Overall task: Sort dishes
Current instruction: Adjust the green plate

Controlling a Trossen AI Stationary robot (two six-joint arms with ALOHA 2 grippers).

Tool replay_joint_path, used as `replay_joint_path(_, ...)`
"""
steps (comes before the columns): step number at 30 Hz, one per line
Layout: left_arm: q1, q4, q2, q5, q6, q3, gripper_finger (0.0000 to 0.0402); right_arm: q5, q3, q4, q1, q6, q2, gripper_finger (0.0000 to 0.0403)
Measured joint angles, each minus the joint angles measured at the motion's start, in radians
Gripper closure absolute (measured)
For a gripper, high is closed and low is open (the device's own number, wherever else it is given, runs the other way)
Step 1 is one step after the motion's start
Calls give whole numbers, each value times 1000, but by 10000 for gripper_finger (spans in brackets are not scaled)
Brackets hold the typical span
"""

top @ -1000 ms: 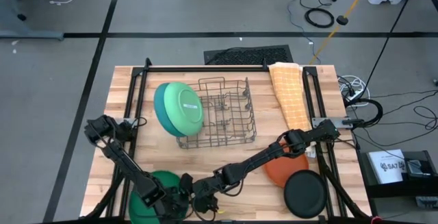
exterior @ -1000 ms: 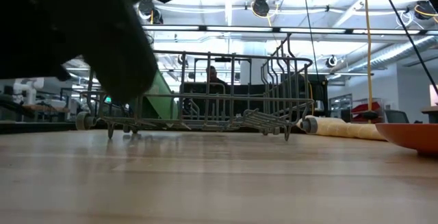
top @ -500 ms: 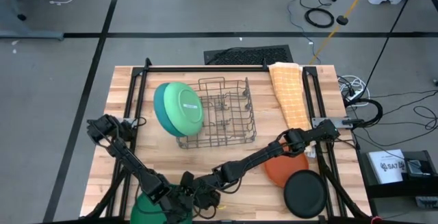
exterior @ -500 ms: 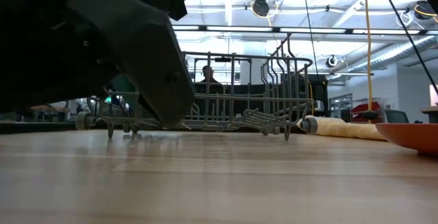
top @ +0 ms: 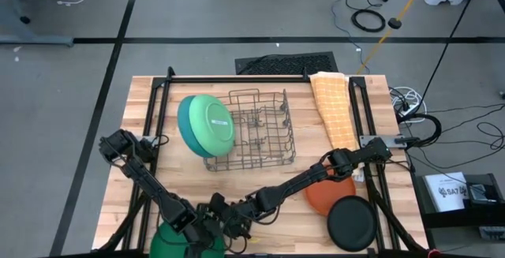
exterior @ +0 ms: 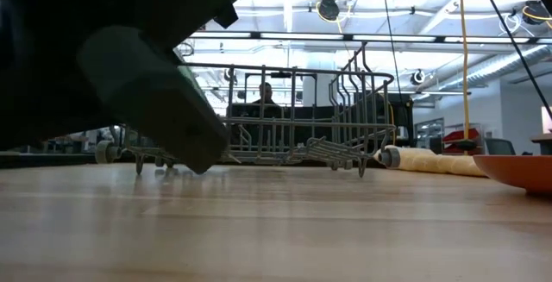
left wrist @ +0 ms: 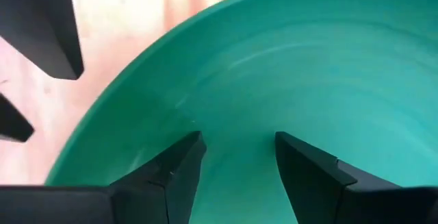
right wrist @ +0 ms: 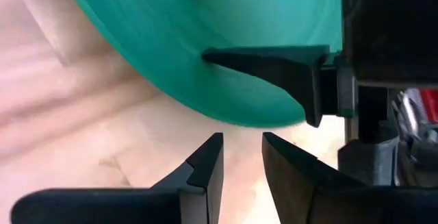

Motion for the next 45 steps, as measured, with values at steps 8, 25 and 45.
replay_joint_path(8,31,-100,0,-105,64,-1,201,55,1,-114,5,12,-32,309)
replay_joint_path(25,78,-165,0,-174,116,-1,201,268,2,-353,28,11,-65,309)
replay_joint_path(45,119,-169,-79,-303,164,-13,201,236,5,-612,90,406,-115,256)
